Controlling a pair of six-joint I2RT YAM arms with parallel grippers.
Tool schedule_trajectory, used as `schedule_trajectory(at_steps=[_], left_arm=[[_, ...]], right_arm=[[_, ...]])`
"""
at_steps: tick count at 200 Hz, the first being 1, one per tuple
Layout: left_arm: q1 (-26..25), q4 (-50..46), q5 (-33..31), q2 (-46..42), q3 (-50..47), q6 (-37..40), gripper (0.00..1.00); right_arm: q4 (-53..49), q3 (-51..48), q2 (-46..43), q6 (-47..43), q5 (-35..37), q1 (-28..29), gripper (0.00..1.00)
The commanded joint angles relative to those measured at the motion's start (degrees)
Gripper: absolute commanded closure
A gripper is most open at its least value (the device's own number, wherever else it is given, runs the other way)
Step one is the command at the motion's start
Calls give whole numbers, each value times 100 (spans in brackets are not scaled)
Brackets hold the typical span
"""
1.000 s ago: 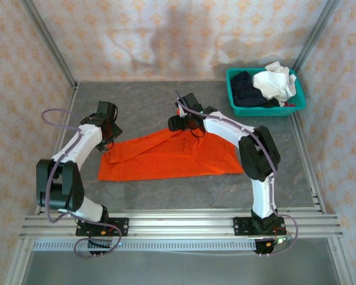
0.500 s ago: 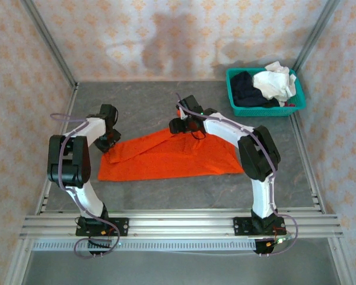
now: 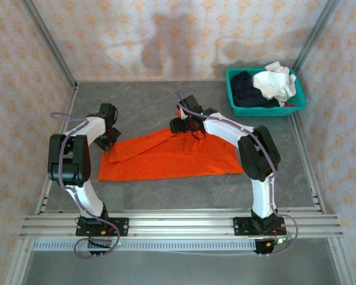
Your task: Fold and stack the t-shirts
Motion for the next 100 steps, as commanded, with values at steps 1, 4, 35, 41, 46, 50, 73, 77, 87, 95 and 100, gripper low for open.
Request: schedule_trajectory(at_steps=[1,4,35,41,46,50,73,77,87,95,100], left_arm=[[51,-19,-192,-233,222,228,100],[51,-21,-196,-226,252,254,100],[77,40,-242,-102,595,432,100],[92,24,-251,-63,697,466,100],[107,9,-275,-28,786,481,100],[112,-3,-301,-1,849,482,100],[172,-51,-357,232,1272,574,100],[181,-57,-378,283,1350,585,100],[199,-113,-434,429,1557,612,100],[217,-173,-476,551,1715,630,100],[226,-208,-490,625,1794,632,100]], right_arm=[[89,344,39,405,470,-370,37],[108,377,64,435,468,-405,37],[171,880,421,437,750,-755,38],[133,1016,513,380,806,-799,38],[75,1142,588,333,847,-828,38],[26,1254,674,288,866,-852,38],[-269,1782,1064,156,1013,-991,38],[-280,1830,1094,150,1013,-1019,38],[-249,1859,1147,133,979,-1083,38],[-205,1873,1188,74,882,-1123,38],[-221,1911,1227,23,810,-1148,38]])
